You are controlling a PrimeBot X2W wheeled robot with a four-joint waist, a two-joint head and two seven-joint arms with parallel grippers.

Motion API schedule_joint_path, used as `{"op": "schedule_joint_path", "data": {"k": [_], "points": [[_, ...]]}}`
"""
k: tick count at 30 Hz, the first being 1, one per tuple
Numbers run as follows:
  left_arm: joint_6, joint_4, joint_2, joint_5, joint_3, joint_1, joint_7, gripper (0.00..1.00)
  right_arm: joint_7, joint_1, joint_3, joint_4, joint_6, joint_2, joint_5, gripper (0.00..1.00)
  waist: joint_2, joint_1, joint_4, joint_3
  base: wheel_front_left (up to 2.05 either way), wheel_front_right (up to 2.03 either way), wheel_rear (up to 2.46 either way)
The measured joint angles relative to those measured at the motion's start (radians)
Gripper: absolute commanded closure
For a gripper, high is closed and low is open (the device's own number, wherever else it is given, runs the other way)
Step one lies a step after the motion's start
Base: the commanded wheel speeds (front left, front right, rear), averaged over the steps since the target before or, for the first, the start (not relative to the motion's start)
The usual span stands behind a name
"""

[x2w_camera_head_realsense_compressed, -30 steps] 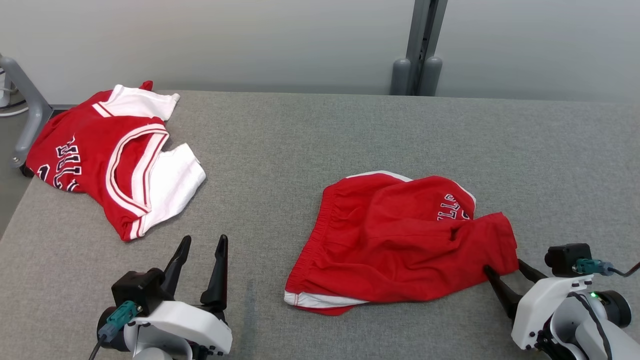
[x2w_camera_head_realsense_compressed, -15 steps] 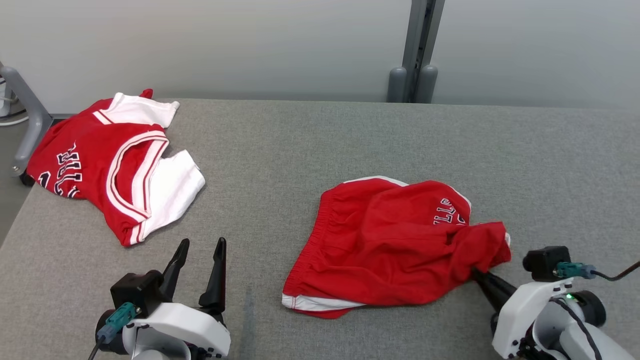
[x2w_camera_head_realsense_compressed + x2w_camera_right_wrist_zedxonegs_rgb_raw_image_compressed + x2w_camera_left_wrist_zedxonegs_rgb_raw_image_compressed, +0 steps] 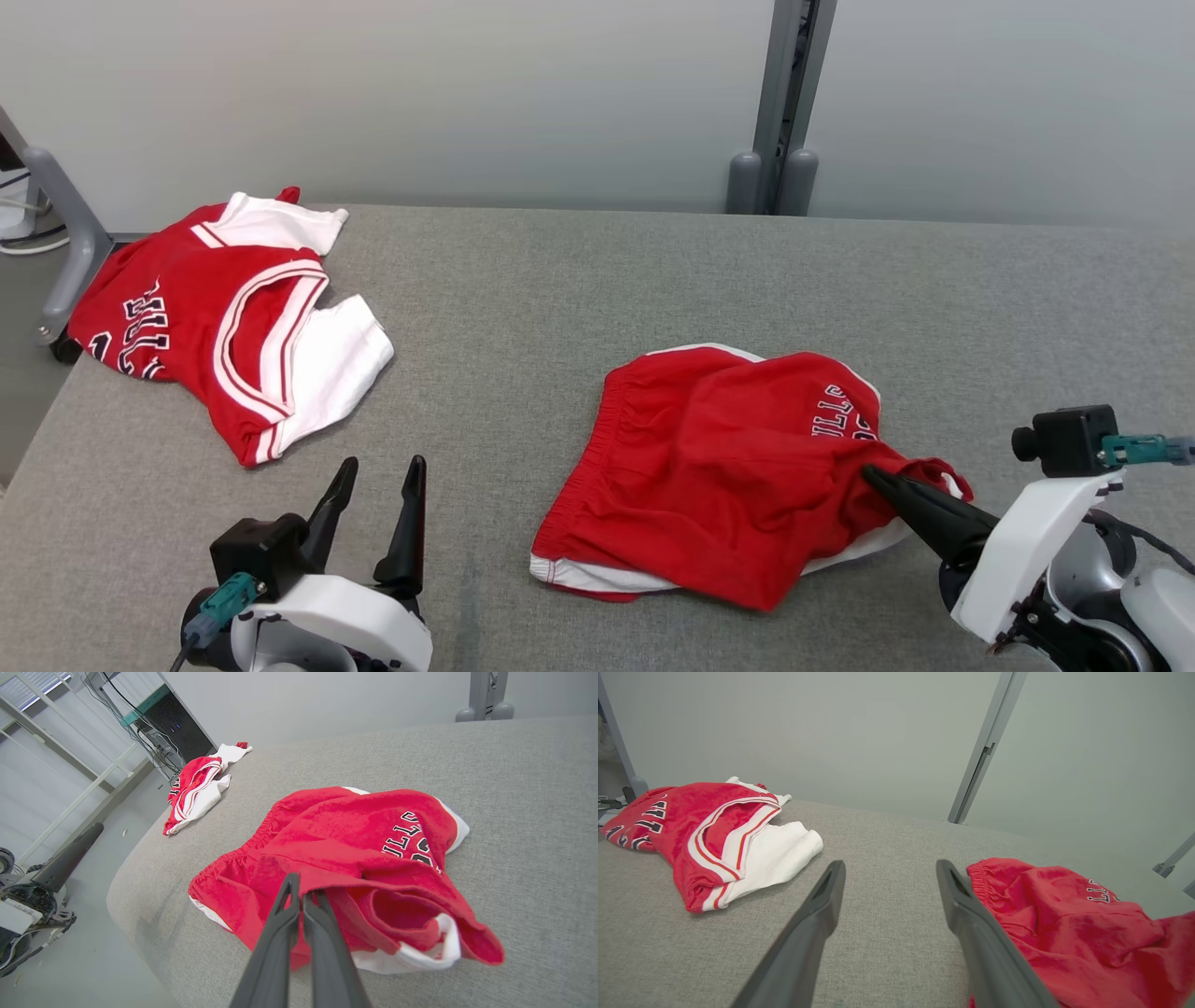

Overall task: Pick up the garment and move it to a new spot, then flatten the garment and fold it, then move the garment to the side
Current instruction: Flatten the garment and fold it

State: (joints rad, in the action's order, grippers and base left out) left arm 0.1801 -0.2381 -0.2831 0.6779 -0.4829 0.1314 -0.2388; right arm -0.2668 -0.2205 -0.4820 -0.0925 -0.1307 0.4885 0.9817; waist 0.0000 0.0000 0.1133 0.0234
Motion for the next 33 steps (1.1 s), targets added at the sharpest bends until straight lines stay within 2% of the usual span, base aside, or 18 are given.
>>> {"op": "schedule_joint_path", "data": {"k": [3,8,12,23,24,25,26,27,30,33], "points": [[0.0,0.001,0.009,0.0,-0.003,0.0,-0.002,0.0,-0.043,-0.007,0.026,-0.033,0.0,-0.007,0.053,1.0,0.0,0.0,0.008,0.014,0.0,0.0,0.0],[0.0,-0.002,0.023,-0.002,-0.006,0.014,-0.008,0.0,-0.05,-0.084,0.093,-0.169,0.0,-0.044,0.161,1.0,0.0,0.0,0.018,0.051,0.0,0.0,0.0],[-0.003,-0.009,0.04,-0.01,-0.008,0.028,-0.011,0.0,-0.07,-0.162,0.109,-0.271,0.0,-0.066,0.255,1.0,0.0,0.0,0.023,0.085,0.0,0.0,0.0],[-0.018,-0.038,0.076,-0.034,-0.009,0.085,-0.019,0.0,-0.068,-0.349,0.091,-0.538,0.0,-0.068,0.322,1.0,0.0,0.0,0.039,0.163,0.0,0.0,0.0],[-0.021,-0.04,0.077,-0.036,-0.008,0.086,-0.019,0.0,-0.066,-0.359,0.084,-0.552,0.0,-0.072,0.325,0.81,0.0,0.0,0.04,0.164,0.0,0.0,0.0],[-0.021,-0.044,0.078,-0.039,-0.007,0.087,-0.02,0.0,-0.057,-0.368,0.077,-0.566,0.0,-0.077,0.327,0.5,0.0,0.0,0.039,0.162,0.0,0.0,0.0],[-0.021,-0.047,0.078,-0.042,-0.006,0.088,-0.021,0.0,-0.048,-0.374,0.07,-0.575,0.0,-0.081,0.329,0.5,0.0,0.0,0.039,0.159,0.0,0.0,0.0],[-0.022,-0.049,0.078,-0.044,-0.003,0.09,-0.021,0.0,-0.038,-0.376,0.065,-0.58,0.0,-0.083,0.332,0.0,0.0,0.0,0.038,0.154,0.0,0.0,0.0],[-0.026,-0.055,0.074,-0.05,0.002,0.092,-0.021,0.0,0.013,-0.376,0.041,-0.579,0.0,-0.085,0.332,0.0,0.0,0.0,0.031,0.134,0.0,0.0,0.0],[-0.019,-0.06,0.058,-0.071,0.011,0.089,-0.022,0.0,0.11,-0.358,0.021,-0.551,0.0,-0.066,0.314,0.0,0.0,0.0,0.021,0.105,0.0,0.0,0.0]]}}
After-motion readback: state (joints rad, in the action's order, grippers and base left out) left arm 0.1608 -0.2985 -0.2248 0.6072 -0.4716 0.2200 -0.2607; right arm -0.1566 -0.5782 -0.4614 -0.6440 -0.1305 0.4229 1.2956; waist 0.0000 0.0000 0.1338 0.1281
